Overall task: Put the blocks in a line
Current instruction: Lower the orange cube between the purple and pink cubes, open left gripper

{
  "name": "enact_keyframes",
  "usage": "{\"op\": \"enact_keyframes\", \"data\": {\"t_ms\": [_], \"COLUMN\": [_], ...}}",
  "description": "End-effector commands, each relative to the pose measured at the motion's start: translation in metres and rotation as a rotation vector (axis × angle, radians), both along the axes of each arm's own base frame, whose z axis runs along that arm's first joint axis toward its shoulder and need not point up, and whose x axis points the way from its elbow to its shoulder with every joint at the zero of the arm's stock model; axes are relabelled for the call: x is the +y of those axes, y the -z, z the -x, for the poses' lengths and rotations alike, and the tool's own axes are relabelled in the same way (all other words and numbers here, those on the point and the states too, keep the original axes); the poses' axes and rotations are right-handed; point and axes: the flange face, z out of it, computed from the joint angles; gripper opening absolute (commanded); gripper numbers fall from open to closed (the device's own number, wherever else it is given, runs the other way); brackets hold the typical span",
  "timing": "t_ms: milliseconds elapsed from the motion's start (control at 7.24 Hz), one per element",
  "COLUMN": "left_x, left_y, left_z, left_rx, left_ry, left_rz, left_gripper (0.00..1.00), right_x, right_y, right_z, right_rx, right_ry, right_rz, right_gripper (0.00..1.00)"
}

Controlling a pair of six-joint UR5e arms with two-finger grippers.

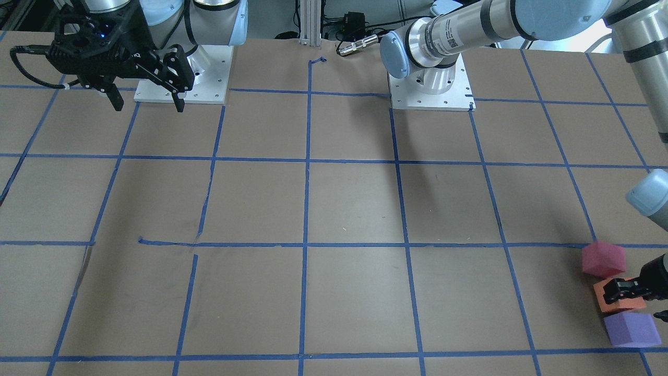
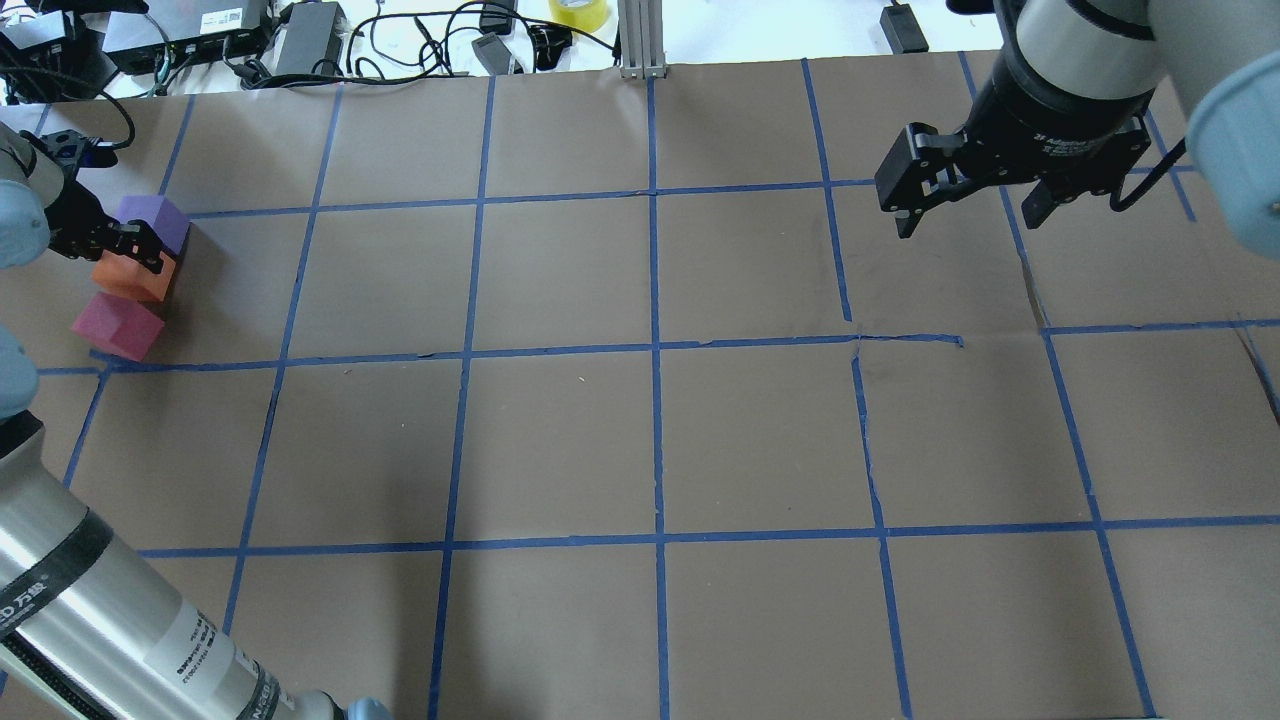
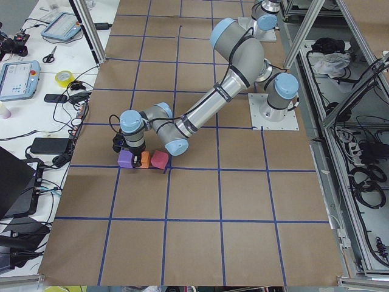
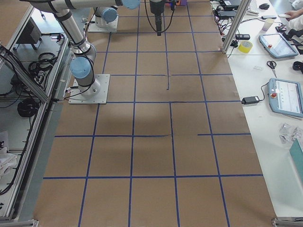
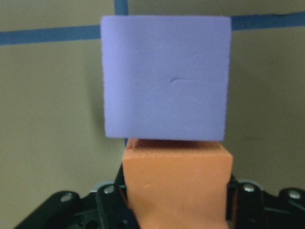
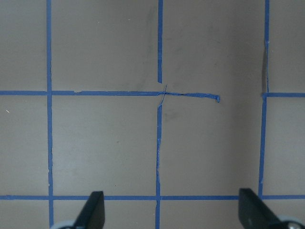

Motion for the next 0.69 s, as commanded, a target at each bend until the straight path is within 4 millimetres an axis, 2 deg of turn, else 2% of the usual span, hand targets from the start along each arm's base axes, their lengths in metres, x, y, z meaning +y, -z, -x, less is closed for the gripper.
{"op": "enact_keyframes", "data": {"t_ms": [0,138,414,553], "left_x": [0.001,0.001,0.008,0.017], "left_y": [-0.003,-0.005,-0.035,-0.063], "left_z": [-0.004,-0.003,-0.003,0.001], "left_rx": [-0.004,-0.002,-0.025,-0.014], "left_ry": [0.033,0.032,0.023,0.018], "left_rz": [0.01,0.015,0.027,0.012], "left_gripper": [0.8,1.0,1.0,1.0], "right_x": [0.0,-0.001,-0.001,0.0], "right_y": [-0.002,-0.001,-0.002,-0.001], "right_z": [0.0,-0.001,0.001,0.001], "right_rx": [-0.003,-0.003,0.002,0.002], "right_ry": [-0.002,-0.009,0.002,0.003], "right_rz": [0.009,0.007,0.013,0.007], "right_gripper": [1.0,1.0,1.0,1.0]}}
